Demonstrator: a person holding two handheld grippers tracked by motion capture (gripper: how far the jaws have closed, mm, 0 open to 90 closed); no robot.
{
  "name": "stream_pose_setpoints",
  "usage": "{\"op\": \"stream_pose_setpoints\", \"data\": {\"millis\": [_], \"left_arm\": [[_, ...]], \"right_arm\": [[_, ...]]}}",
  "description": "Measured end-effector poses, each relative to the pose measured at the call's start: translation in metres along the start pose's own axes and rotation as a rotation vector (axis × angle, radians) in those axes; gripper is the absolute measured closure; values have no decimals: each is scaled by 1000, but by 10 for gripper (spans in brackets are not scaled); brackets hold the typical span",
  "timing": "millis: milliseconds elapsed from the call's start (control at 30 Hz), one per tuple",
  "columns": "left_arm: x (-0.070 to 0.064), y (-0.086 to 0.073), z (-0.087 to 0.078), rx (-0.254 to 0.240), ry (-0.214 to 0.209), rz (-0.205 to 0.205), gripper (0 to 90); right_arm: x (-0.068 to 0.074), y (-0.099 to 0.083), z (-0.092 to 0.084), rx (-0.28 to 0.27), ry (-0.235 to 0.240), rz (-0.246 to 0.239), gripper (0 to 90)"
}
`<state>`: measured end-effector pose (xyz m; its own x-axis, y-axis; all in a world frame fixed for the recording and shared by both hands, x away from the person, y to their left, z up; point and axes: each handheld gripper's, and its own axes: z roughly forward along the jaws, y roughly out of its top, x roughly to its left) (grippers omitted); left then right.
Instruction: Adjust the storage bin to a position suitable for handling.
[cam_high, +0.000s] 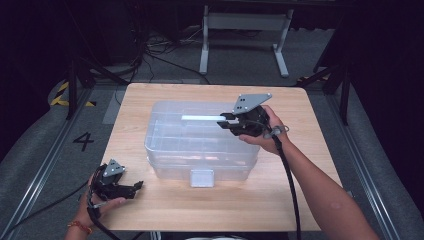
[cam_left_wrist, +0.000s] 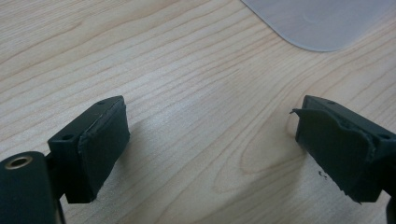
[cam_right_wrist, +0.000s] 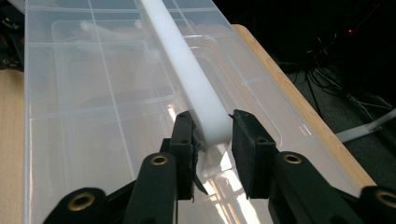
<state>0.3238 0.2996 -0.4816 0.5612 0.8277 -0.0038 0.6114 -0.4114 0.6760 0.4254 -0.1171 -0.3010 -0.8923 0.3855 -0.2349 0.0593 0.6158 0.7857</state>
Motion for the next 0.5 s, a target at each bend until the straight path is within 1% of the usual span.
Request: {"op": "stream_pose_setpoints", "data": {"millis": [33, 67, 100, 133, 200, 233, 267, 333, 400, 467, 500], "left_arm": [[-1, 0, 0, -1, 5, -14, 101], [-1, 0, 1, -2, 10, -21, 100], [-1, 1, 1, -1, 11, -23, 101], [-1, 1, 1, 0, 14, -25, 101], [-1, 2, 1, 10, 18, -23, 101], [-1, 3, 1, 8, 15, -21, 108], [-1, 4, 2, 2, 25, -21, 129], [-2, 6, 4, -1, 25, -35, 159], [-3, 8, 3, 0, 19, -18, 205], [-4, 8, 2, -1, 22, -2, 267], [-5, 9, 1, 1, 27, 0, 279]], "right_arm": [[1, 1, 2, 11, 2, -2, 751], [2, 2, 3, 16, -1, -7, 750], [2, 4, 4, 25, -12, -13, 750], [2, 4, 4, 26, -12, -12, 750], [-1, 5, 4, 32, 1, -1, 750], [-2, 5, 4, 34, 4, 3, 751], [-2, 6, 4, 38, 7, 7, 751], [-3, 7, 4, 43, 10, 9, 751], [-5, 8, 4, 46, 15, 15, 751], [-6, 9, 4, 46, 16, 20, 750], [-7, 10, 4, 47, 18, 21, 750]]}}
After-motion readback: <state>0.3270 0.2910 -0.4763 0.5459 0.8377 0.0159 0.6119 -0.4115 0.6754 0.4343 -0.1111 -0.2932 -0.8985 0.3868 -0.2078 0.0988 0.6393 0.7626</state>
